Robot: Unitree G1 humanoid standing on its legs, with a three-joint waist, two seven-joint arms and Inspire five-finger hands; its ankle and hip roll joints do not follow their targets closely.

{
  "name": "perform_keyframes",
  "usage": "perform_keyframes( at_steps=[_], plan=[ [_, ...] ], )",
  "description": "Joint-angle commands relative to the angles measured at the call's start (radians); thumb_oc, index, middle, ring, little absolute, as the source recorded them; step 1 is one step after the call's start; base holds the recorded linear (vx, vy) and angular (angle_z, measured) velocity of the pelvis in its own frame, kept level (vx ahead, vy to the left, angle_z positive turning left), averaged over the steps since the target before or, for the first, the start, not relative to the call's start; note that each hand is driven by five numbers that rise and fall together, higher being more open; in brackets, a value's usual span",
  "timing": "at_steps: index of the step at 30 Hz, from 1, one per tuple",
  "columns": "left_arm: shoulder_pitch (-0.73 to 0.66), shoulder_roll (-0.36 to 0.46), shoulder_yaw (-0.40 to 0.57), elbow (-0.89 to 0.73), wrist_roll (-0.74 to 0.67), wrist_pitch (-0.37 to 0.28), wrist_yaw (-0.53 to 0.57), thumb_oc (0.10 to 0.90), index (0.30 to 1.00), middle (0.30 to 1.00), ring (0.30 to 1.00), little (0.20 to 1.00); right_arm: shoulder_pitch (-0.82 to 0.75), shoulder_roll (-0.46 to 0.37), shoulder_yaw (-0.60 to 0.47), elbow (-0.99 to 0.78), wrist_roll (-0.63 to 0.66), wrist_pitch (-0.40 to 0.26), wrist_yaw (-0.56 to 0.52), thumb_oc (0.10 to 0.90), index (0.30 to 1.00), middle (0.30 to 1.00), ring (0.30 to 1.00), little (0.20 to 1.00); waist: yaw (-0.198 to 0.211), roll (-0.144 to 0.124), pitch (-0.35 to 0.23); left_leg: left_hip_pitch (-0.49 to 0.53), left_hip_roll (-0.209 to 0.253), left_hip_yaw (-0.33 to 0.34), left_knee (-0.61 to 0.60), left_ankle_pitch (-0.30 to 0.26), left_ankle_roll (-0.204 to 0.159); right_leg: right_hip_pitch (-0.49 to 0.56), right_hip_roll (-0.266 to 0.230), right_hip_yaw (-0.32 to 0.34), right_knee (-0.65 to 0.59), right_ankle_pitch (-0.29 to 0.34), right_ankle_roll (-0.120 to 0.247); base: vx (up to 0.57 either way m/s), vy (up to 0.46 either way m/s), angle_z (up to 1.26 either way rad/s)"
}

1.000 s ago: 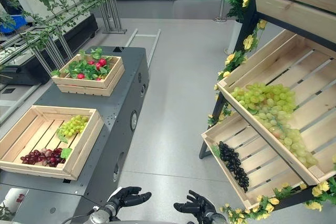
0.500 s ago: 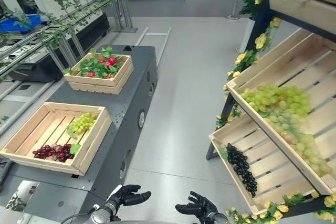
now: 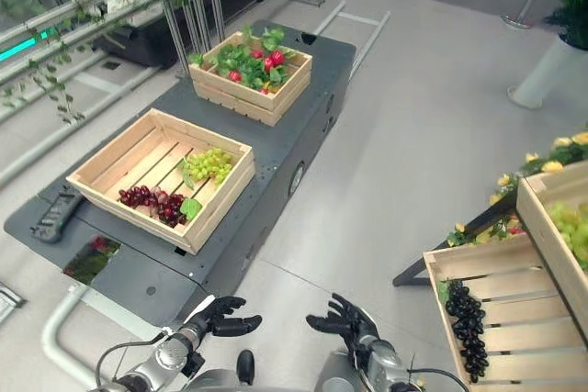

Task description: Pick up the fruits from the basket on one side to the basket on the other side

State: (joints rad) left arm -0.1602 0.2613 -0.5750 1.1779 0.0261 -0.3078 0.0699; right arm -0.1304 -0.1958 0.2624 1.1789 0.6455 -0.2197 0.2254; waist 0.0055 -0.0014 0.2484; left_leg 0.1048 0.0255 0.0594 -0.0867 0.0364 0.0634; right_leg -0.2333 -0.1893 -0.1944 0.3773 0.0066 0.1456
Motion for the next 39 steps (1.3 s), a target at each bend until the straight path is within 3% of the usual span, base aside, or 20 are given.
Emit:
perform_keyframes(
  at_steps=[1,2,4,9,11,15,18,19,20,21,23,26,27,28,30,31,33,35,39],
  plan=[
    [-0.066,-0.035,-0.021,-0.039,0.038,-0.081,0.011,0.800,0.900,0.900,0.900,0.900,-0.041,-0.009,-0.059,0.004,0.088,-0.079,0.066,0.800,0.900,0.900,0.900,0.900,-0.056,0.014,0.024,0.067,-0.056,-0.027,-0.001,-0.127,-0.022,-0.016,0.020,0.054,-0.343,0.149,0.003,0.30,-0.207,0.95],
    [-0.084,-0.040,-0.041,-0.029,0.046,-0.081,0.019,0.800,0.900,0.900,0.900,0.900,-0.044,-0.010,-0.072,0.013,0.087,-0.072,0.058,0.800,0.900,0.900,0.900,0.900,-0.075,0.024,0.025,0.074,-0.060,-0.065,-0.001,-0.140,-0.013,-0.013,0.031,0.122,-0.388,0.153,0.001,0.30,-0.196,0.94],
    [-0.080,-0.038,-0.039,-0.018,0.050,-0.079,0.029,0.800,0.900,0.900,0.900,0.900,-0.036,0.001,-0.072,0.026,0.070,-0.071,0.027,0.800,0.900,0.900,0.900,0.900,-0.073,0.017,0.011,0.075,-0.073,-0.108,0.010,-0.150,-0.007,0.042,0.026,0.162,-0.364,0.147,0.005,0.33,-0.261,1.03],
    [-0.027,-0.034,0.019,0.007,0.025,-0.087,0.034,0.800,0.900,0.900,0.900,0.900,-0.024,0.016,-0.048,0.038,0.007,-0.062,-0.010,0.800,0.900,0.900,0.900,0.900,-0.060,-0.003,-0.012,0.086,-0.036,-0.109,0.078,-0.170,-0.033,0.090,0.032,0.136,-0.266,0.093,-0.002,0.34,-0.289,1.06],
    [-0.001,-0.035,0.028,0.004,0.081,-0.115,0.076,0.800,0.900,0.900,0.900,0.900,-0.028,0.012,-0.023,0.033,-0.045,-0.066,-0.004,0.800,0.900,0.900,0.900,0.900,-0.048,-0.015,-0.017,0.090,-0.007,-0.101,0.142,-0.191,-0.048,0.113,0.037,0.112,-0.247,0.070,-0.023,0.30,-0.290,0.19],
    [0.001,-0.031,0.027,-0.002,0.114,-0.154,0.124,0.800,0.900,0.900,0.900,0.900,-0.037,-0.001,0.007,0.022,-0.046,-0.057,0.016,0.800,0.900,0.900,0.900,0.900,-0.036,-0.030,-0.020,0.064,0.008,-0.081,0.247,-0.208,-0.069,0.139,0.040,0.076,-0.246,0.054,-0.049,0.17,-0.128,0.04],
    [-0.014,-0.023,0.000,-0.036,0.139,-0.208,0.163,0.800,0.900,0.900,0.900,0.900,-0.035,-0.020,0.007,0.002,-0.018,-0.037,0.008,0.800,0.900,0.900,0.900,0.900,-0.017,-0.033,0.003,-0.094,0.017,-0.037,0.430,-0.094,-0.099,0.218,0.047,0.055,-0.284,0.028,-0.079,0.10,-0.012,0.35],
    [-0.027,-0.024,-0.010,-0.055,0.123,-0.215,0.156,0.800,0.900,0.900,0.900,0.900,-0.039,-0.028,0.003,-0.001,-0.014,-0.037,-0.001,0.800,0.900,0.900,0.900,0.900,-0.012,-0.029,0.020,-0.134,0.024,-0.013,0.430,-0.073,-0.110,0.242,0.046,0.052,-0.296,0.019,-0.079,0.05,0.116,0.41],
    [-0.040,-0.027,-0.017,-0.068,0.123,-0.219,0.147,0.800,0.900,0.900,0.900,0.900,-0.045,-0.032,-0.001,0.001,-0.001,-0.045,-0.005,0.800,0.900,0.900,0.900,0.900,-0.010,-0.020,0.033,-0.149,0.037,0.029,0.383,-0.060,-0.120,0.258,0.044,0.041,-0.300,0.011,-0.076,0.00,0.164,0.43],
    [-0.076,-0.030,-0.040,-0.082,0.148,-0.215,0.113,0.800,0.900,0.900,0.900,0.900,-0.064,-0.033,-0.009,-0.001,0.058,-0.071,-0.016,0.800,0.900,0.900,0.900,0.900,-0.008,-0.002,0.054,-0.194,0.089,0.171,0.271,-0.002,-0.142,0.289,0.046,-0.007,-0.312,-0.012,-0.072,-0.01,0.125,0.54],
    [-0.106,-0.042,-0.055,-0.074,0.203,-0.195,0.090,0.800,0.900,0.900,0.900,0.900,-0.075,-0.027,-0.013,-0.006,0.082,-0.093,-0.027,0.800,0.900,0.900,0.900,0.900,-0.010,-0.002,0.058,-0.193,0.117,0.230,0.221,0.004,-0.135,0.296,0.034,-0.044,-0.310,-0.028,-0.070,0.01,0.108,1.03],
    [-0.116,-0.039,-0.097,-0.035,0.233,-0.216,0.118,0.800,0.900,0.900,0.900,0.900,-0.086,-0.008,-0.014,0.003,0.102,-0.107,-0.018,0.800,0.900,0.900,0.900,0.900,0.005,-0.001,0.036,-0.154,0.063,0.130,0.149,-0.009,-0.114,0.258,0.024,-0.058,-0.229,-0.055,-0.043,0.09,0.106,0.46],
    [-0.117,-0.034,-0.092,-0.038,0.206,-0.210,0.100,0.800,0.900,0.900,0.900,0.900,-0.082,-0.003,-0.019,0.003,0.114,-0.109,-0.008,0.800,0.900,0.900,0.900,0.900,0.001,0.004,0.032,-0.128,0.080,0.167,0.130,-0.005,-0.109,0.232,0.012,-0.081,-0.155,-0.055,-0.029,0.21,0.050,-0.18],
    [-0.119,-0.019,-0.082,-0.049,0.189,-0.203,0.082,0.800,0.900,0.900,0.900,0.900,-0.075,0.000,-0.034,0.002,0.093,-0.107,0.009,0.800,0.900,0.900,0.900,0.900,-0.005,0.002,0.035,-0.098,0.074,0.149,0.118,-0.014,-0.096,0.181,-0.002,-0.061,-0.081,-0.026,-0.009,0.21,-0.045,-0.16],
    [-0.120,-0.009,-0.086,-0.056,0.165,-0.200,0.086,0.800,0.900,0.900,0.900,0.900,-0.078,0.002,-0.037,0.004,0.081,-0.111,0.017,0.800,0.900,0.900,0.900,0.900,-0.010,-0.002,0.041,-0.092,0.070,0.124,0.117,-0.023,-0.092,0.162,-0.007,-0.034,-0.103,-0.017,-0.007,0.10,-0.147,0.07],
    [-0.136,0.002,-0.084,-0.076,0.118,-0.197,0.093,0.800,0.900,0.900,0.900,0.900,-0.094,0.000,-0.030,-0.004,0.085,-0.120,0.014,0.800,0.900,0.900,0.900,0.900,-0.019,-0.011,0.059,-0.103,0.070,0.114,0.134,-0.041,-0.099,0.133,-0.028,-0.005,-0.194,0.023,0.000,-0.07,-0.208,0.26],
    [-0.166,0.009,-0.085,-0.097,0.055,-0.211,0.117,0.800,0.900,0.900,0.900,0.900,-0.132,-0.004,-0.016,-0.011,0.072,-0.111,-0.011,0.800,0.900,0.900,0.900,0.900,-0.027,-0.009,0.076,-0.147,0.074,0.101,0.148,-0.045,-0.098,0.121,-0.011,0.040,-0.250,0.025,-0.012,-0.12,-0.160,0.42],
    [-0.178,0.013,-0.059,-0.144,-0.007,-0.233,0.142,0.800,0.900,0.900,0.900,0.900,-0.155,-0.005,0.002,-0.022,0.053,-0.097,-0.054,0.800,0.900,0.900,0.900,0.900,-0.022,-0.007,0.091,-0.205,0.075,0.097,0.176,-0.032,-0.102,0.093,-0.001,0.046,-0.243,0.024,-0.023,-0.06,-0.095,0.68],
    [-0.155,0.063,0.016,-0.347,0.075,-0.332,0.251,0.800,0.900,0.900,0.900,0.900,-0.104,-0.037,0.000,-0.081,0.031,-0.052,-0.071,0.800,0.900,0.900,0.900,0.900,0.001,-0.004,0.107,-0.224,0.083,0.069,0.166,0.001,-0.123,0.141,0.008,0.014,-0.289,0.022,-0.035,0.13,-0.066,0.48]
  ],
)
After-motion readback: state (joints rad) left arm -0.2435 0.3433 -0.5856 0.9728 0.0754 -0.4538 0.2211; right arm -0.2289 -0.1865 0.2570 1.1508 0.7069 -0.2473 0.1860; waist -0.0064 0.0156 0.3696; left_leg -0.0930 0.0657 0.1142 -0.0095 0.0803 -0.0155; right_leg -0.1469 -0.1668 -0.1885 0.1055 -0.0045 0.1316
